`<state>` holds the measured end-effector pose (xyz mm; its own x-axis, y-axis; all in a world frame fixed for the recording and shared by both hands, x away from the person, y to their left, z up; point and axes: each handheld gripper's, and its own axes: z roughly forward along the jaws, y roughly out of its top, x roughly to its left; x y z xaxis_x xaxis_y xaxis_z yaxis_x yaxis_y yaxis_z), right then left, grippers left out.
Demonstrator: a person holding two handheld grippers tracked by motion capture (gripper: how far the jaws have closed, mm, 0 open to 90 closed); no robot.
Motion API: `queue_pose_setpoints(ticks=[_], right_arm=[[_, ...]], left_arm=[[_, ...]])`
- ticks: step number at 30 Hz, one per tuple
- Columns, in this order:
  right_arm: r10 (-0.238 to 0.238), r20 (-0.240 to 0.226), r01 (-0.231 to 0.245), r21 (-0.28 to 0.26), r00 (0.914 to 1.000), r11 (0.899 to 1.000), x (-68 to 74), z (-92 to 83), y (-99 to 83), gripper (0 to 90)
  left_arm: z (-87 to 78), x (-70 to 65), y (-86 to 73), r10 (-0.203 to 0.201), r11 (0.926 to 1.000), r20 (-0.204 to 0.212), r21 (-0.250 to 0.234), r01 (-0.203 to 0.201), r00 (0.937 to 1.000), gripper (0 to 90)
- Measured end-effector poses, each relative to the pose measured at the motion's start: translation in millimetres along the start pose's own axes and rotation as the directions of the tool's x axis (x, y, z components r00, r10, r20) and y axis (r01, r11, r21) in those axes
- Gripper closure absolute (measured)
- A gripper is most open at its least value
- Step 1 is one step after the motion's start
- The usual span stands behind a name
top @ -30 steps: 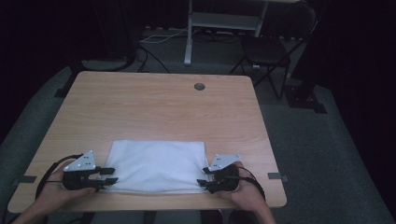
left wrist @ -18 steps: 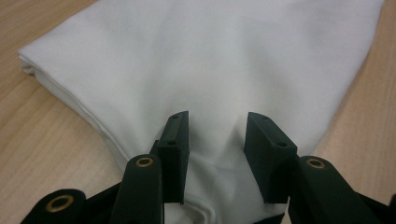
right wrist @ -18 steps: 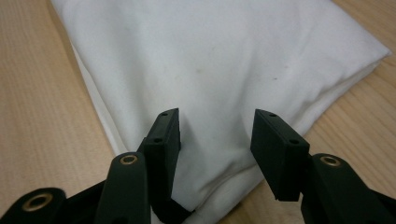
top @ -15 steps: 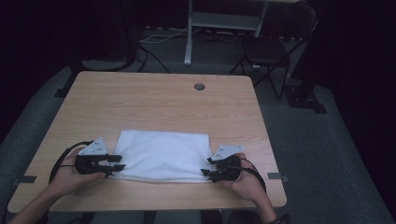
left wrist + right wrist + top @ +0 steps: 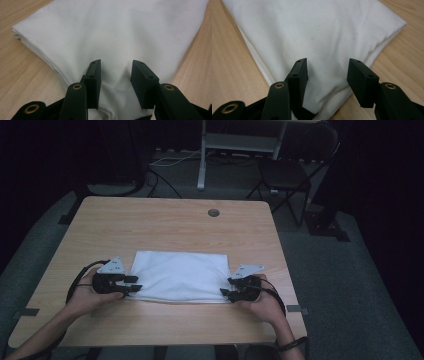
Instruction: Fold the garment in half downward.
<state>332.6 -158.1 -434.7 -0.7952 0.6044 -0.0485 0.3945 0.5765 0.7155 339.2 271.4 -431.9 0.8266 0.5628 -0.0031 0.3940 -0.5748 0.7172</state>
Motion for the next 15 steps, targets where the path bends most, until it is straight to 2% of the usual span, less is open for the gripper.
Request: queue_pose_setpoints(ticks=[6,15], right_arm=[[0.017,0.018,-0.017,0.008,0.9997,1.000,-7.7,3.4,3.2,47.5],[0.018,0.042,-0.018,0.004,0.9990,1.000,-11.1,6.3,5.3,44.9]], left_arm=[[5.3,7.0,4.9,-0.008,1.0000,-0.013,-0.002,0.008,0.9999,58.6],[8.1,12.0,7.4,-0.018,0.9998,-0.027,-0.003,0.018,0.9995,54.3]])
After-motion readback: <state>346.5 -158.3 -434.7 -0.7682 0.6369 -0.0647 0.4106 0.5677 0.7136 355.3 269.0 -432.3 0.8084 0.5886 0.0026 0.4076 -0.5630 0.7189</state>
